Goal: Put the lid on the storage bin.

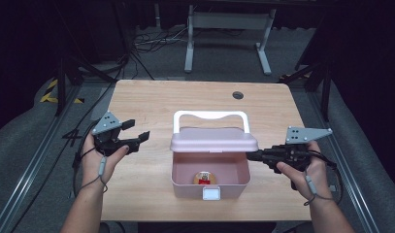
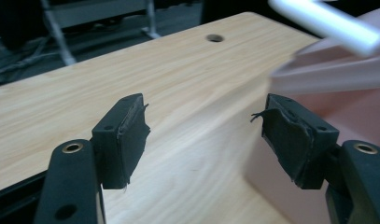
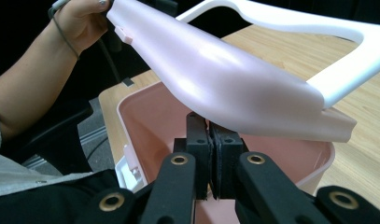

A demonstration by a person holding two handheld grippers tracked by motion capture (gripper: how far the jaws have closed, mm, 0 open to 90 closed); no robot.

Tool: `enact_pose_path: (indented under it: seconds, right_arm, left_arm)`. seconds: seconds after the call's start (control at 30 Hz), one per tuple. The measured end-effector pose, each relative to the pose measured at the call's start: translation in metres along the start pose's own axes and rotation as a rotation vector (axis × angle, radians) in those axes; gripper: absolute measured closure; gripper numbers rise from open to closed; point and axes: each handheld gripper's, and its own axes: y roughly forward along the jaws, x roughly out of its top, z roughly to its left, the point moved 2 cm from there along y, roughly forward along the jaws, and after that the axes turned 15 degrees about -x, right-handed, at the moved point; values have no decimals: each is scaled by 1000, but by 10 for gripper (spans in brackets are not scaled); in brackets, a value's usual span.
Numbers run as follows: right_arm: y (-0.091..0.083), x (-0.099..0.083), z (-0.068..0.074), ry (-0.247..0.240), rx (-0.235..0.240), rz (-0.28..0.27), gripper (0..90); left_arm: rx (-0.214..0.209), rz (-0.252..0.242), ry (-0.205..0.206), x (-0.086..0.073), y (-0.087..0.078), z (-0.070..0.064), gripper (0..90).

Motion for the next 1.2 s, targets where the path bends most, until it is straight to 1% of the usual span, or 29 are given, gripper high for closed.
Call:
enact_pose_path:
  seconds: [0.07,0.1,0.2,0.3,0.4,0.47,0.53,0.6,0.63,0.73,0.8,0.87,0.93,1.03,1.2]
  right_arm:
    - [0,-1,1,-3,-2,4,886]
    - [0,-1,1,-3,-2,4,886]
    - [-2,-1,2,-7,-6,10,892]
    - [-4,-2,3,-8,-10,17,894]
    - [-4,-4,4,-18,-14,56,890]
    - [-3,-5,4,-25,-23,69,891]
    - [-3,-6,4,-28,-26,83,892]
    - [-3,-7,4,-32,-26,100,888]
    - [-3,-7,5,-39,-27,115,888]
    - [-4,-8,5,-51,-38,132,888]
    - [-5,-8,4,-57,-45,147,889]
    - [-5,-9,5,-59,-43,166,886]
    - [-5,-10,6,-69,-43,185,887]
    - [-4,-11,7,-84,-43,212,887]
    - [-2,-13,8,-106,-38,256,880]
  left_arm:
    - [16,7,-4,-3,2,7,313]
    - [16,7,-4,-3,2,7,320]
    - [58,23,-17,-10,5,17,327]
    - [73,14,-26,-13,7,23,333]
    - [87,-11,-59,-16,8,28,342]
    - [103,-27,-84,-19,9,31,342]
    - [108,-28,-88,-21,9,33,342]
    - [122,-24,-103,-25,11,38,342]
    - [127,-21,-100,-27,11,40,341]
    - [131,-23,-112,-30,13,43,342]
    - [139,-16,-123,-34,14,46,340]
    - [144,-3,-132,-36,15,48,335]
    - [149,5,-130,-38,15,51,334]
    - [153,5,-144,-41,16,53,334]
    - [166,23,-150,-44,17,55,331]
